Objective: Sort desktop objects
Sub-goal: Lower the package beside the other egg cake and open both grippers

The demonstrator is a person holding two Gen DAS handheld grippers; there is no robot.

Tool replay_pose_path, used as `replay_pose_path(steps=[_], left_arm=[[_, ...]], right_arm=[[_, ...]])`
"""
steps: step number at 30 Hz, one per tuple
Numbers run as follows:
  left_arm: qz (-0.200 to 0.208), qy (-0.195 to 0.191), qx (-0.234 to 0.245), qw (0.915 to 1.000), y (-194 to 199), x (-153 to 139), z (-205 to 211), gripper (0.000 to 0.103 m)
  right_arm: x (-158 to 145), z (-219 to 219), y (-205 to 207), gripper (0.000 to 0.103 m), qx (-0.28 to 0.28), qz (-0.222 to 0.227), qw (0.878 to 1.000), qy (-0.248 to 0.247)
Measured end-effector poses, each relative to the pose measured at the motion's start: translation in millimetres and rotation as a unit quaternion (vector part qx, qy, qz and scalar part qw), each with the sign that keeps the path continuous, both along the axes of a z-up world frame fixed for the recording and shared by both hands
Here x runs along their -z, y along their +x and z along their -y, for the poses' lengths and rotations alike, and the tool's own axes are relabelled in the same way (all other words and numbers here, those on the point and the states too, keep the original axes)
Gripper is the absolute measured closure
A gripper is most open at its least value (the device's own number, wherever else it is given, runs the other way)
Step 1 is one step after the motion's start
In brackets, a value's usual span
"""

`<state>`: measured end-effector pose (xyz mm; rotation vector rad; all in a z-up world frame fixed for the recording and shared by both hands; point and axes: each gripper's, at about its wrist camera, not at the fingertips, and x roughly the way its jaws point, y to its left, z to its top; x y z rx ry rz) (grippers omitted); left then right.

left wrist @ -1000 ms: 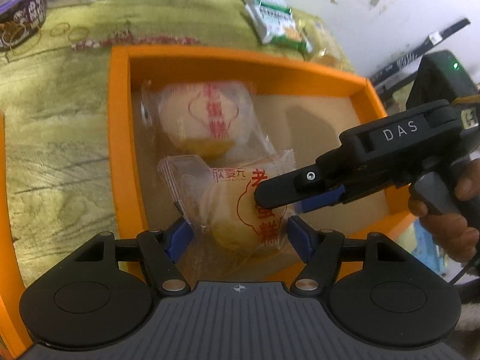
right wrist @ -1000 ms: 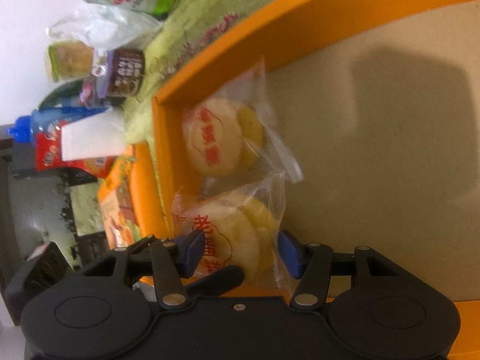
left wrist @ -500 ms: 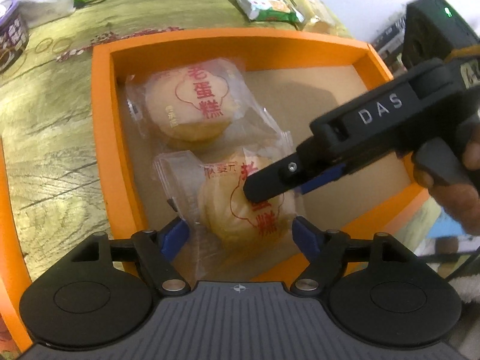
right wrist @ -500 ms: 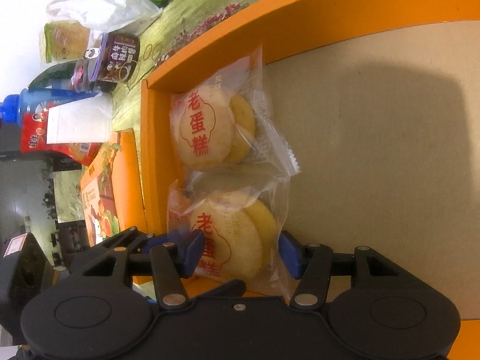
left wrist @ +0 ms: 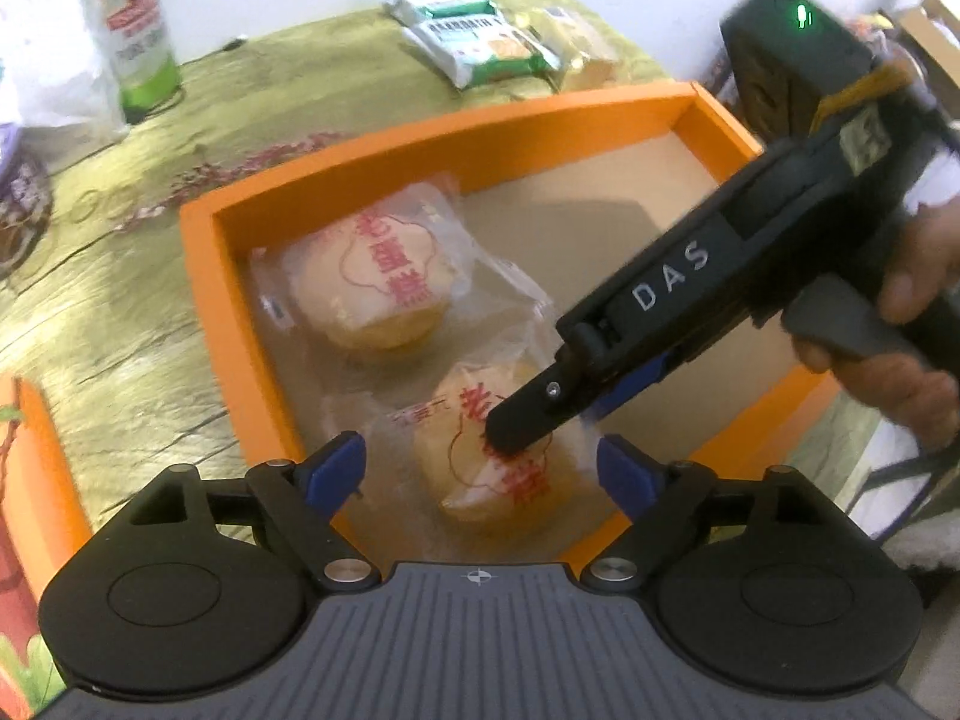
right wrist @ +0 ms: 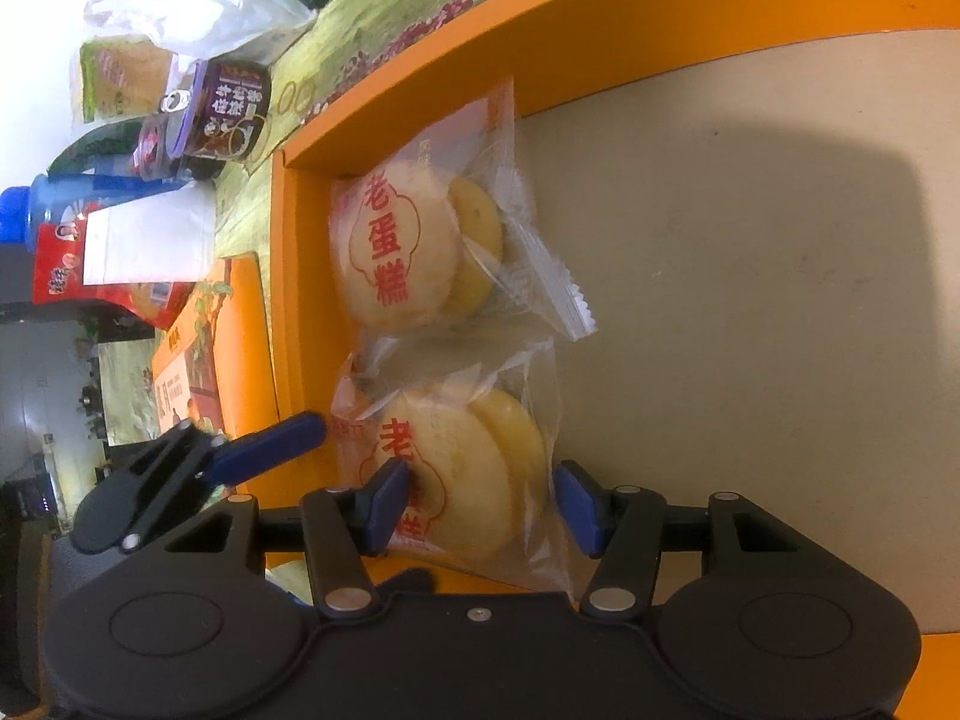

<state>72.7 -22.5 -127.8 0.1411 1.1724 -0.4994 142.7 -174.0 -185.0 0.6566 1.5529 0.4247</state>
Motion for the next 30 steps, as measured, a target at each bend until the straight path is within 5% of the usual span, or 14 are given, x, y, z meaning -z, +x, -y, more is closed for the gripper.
replay_pose_path(steps=[9, 17, 30], left_arm=[[0.009, 0.012, 0.024, 0.9996, 0.6, 17.9, 6.3, 0.007], [0.021, 0.010, 0.027, 0.9993, -4.9, 1.4, 4.1, 0.009], [0.009, 0.020, 0.055, 0.9983, -7.6, 12.2, 16.9, 0.008]], right_arm=[[3.4, 1.3, -2.5, 0.050, 0.016, -0.004, 1.000, -0.002], [-13.2, 8.7, -5.3, 0.049, 0.022, 0.025, 0.999, -0.011], [-13.3, 8.1, -10.1, 0.049, -0.016, 0.051, 0.995, -0.086]])
